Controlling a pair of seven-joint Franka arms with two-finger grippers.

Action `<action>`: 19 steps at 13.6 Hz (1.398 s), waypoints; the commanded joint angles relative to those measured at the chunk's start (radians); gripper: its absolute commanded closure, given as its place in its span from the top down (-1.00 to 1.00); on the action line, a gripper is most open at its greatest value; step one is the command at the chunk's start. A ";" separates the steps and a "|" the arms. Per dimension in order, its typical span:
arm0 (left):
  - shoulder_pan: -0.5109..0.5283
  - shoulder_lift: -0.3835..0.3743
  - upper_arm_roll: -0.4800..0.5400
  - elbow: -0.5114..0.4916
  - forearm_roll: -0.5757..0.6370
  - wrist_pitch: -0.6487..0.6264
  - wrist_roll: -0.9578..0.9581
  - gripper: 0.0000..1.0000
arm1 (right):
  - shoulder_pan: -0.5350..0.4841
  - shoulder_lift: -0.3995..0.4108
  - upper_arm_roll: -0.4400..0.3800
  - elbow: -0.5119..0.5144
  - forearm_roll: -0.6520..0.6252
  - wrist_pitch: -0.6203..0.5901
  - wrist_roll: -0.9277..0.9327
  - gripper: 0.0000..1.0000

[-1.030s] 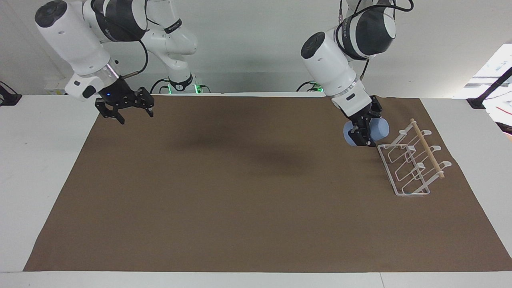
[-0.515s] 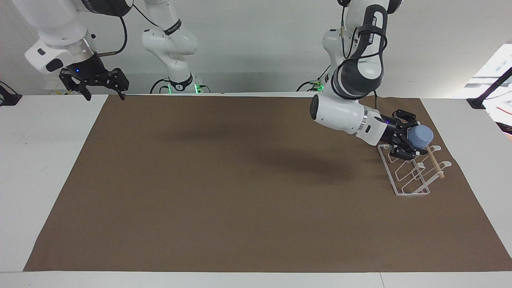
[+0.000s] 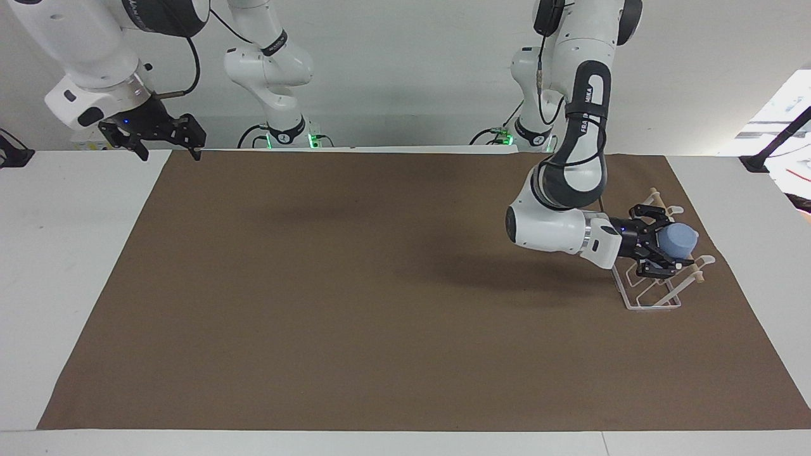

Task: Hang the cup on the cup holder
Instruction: 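Carry the cup with the left gripper over the wire rack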

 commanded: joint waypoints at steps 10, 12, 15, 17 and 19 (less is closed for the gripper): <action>0.045 0.003 -0.013 -0.088 0.014 0.054 -0.111 -1.00 | 0.002 -0.022 -0.002 -0.028 -0.016 -0.003 0.008 1.00; 0.046 0.003 -0.013 -0.091 0.000 0.075 -0.128 -1.00 | 0.002 -0.022 -0.002 -0.028 -0.018 -0.003 0.007 1.00; 0.046 0.003 -0.013 -0.092 -0.011 0.089 -0.130 -0.49 | 0.002 -0.022 -0.002 -0.028 -0.016 -0.003 0.008 1.00; 0.046 0.003 -0.012 -0.091 -0.011 0.089 -0.130 0.80 | 0.002 -0.022 -0.002 -0.028 -0.016 -0.003 0.007 1.00; 0.053 0.003 -0.010 -0.088 -0.011 0.087 -0.130 1.00 | 0.002 -0.022 -0.002 -0.028 -0.016 -0.003 0.007 1.00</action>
